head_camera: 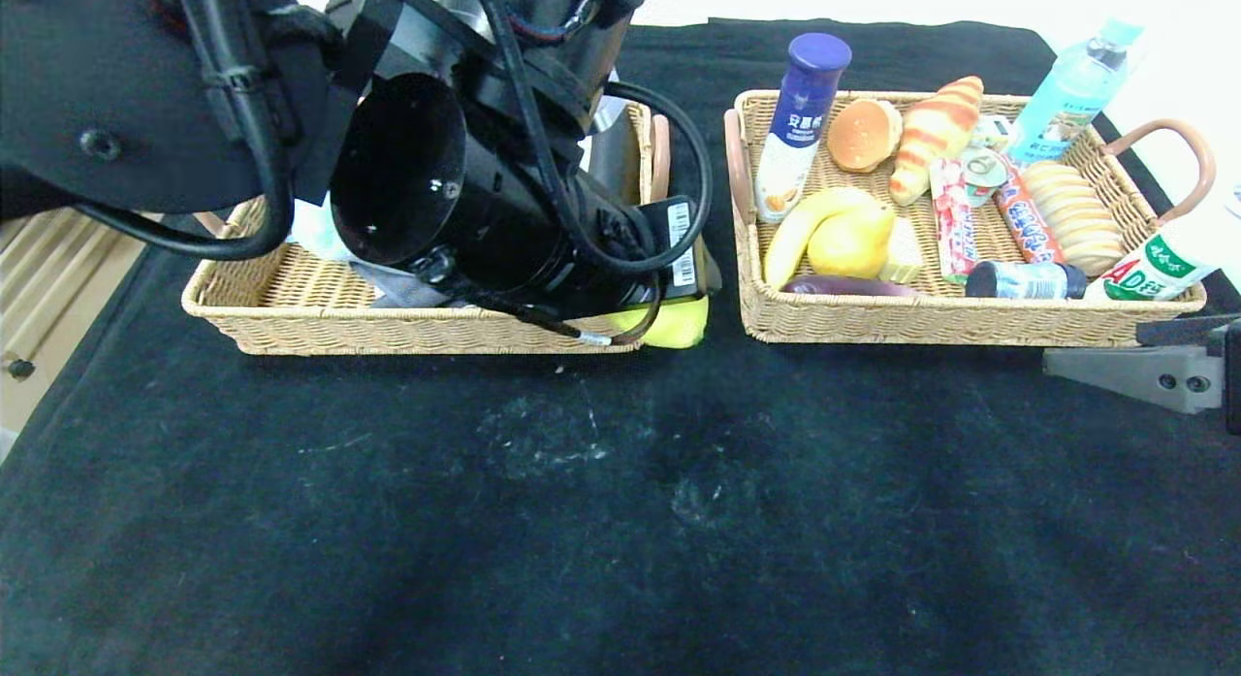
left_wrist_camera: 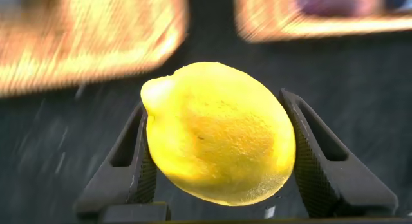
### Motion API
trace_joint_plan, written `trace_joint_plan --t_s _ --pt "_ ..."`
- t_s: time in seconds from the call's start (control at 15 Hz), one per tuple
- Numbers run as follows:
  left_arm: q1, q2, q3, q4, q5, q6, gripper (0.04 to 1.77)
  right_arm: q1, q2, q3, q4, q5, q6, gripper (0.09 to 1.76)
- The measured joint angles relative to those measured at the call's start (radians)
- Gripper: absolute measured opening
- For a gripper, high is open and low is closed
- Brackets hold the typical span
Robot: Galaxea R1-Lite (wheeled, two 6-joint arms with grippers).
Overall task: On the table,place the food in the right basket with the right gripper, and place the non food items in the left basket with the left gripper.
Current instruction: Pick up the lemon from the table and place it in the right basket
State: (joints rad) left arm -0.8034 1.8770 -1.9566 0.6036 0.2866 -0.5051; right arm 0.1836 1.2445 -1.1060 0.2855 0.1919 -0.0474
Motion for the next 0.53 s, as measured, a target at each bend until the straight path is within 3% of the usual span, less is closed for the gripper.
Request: trace_joint_plan --t_s 0.53 --pt "-0.002 0.084 -0.007 -0.338 -0.010 0.284 1.20 0.001 0.000 0.000 -0.002 0.000 0.000 1.71"
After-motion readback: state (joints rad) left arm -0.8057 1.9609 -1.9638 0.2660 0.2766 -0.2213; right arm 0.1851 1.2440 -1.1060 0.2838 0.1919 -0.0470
